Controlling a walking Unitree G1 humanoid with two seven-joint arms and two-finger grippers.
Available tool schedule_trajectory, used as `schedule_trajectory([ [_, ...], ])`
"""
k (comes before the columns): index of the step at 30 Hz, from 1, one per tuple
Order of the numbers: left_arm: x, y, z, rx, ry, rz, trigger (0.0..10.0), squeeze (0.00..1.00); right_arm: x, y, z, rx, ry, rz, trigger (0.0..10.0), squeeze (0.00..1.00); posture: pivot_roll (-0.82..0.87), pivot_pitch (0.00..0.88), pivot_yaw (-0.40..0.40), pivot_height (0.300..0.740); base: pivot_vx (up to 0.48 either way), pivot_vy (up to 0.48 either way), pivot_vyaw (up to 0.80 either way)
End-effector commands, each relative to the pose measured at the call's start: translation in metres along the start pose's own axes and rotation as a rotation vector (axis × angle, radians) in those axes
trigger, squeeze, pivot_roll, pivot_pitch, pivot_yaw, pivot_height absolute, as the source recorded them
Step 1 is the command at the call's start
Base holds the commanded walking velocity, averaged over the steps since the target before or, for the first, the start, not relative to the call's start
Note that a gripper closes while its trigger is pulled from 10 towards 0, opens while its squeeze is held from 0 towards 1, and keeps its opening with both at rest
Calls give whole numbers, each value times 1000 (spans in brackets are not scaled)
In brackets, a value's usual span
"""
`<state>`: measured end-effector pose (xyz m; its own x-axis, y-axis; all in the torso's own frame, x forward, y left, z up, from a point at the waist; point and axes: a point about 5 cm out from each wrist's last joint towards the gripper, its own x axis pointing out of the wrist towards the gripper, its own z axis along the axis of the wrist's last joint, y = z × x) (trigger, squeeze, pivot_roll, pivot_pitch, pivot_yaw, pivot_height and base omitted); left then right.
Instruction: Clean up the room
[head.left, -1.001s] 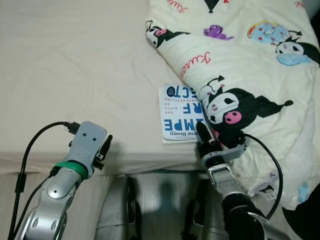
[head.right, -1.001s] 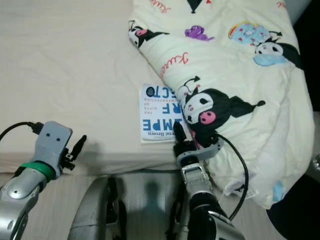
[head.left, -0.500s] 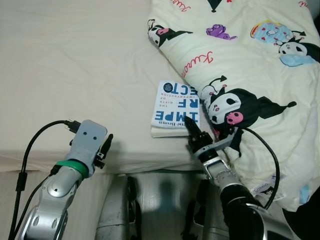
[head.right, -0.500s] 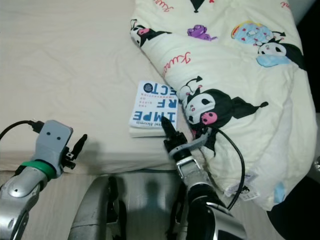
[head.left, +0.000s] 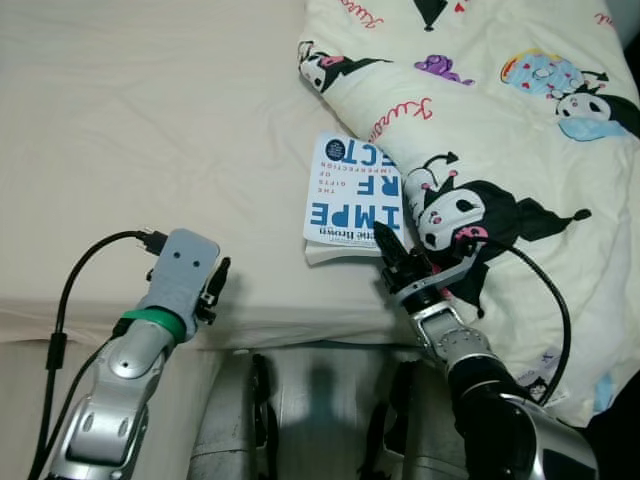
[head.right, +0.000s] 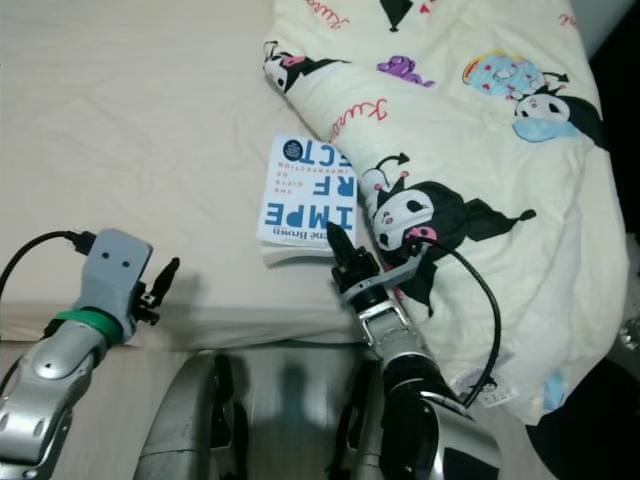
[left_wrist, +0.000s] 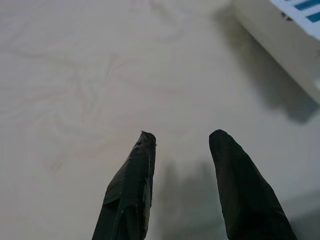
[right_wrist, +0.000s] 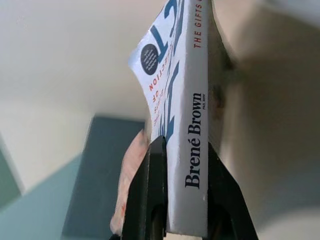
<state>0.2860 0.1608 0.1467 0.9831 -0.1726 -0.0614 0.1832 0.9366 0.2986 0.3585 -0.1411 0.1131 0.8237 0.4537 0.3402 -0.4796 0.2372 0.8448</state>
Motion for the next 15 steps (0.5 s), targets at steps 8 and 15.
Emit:
schedule_trajectory([
  [8,10,2,8,-29,-59,73,10000,0,6,40,0,-322,155,213,10000,0,109,115,-21,600,0,0,0],
  [15,15,6,24,-85,-136,134,10000,0,-18,42,17,-688,18,-30,10000,0,45,77,-56,600,0,0,0],
])
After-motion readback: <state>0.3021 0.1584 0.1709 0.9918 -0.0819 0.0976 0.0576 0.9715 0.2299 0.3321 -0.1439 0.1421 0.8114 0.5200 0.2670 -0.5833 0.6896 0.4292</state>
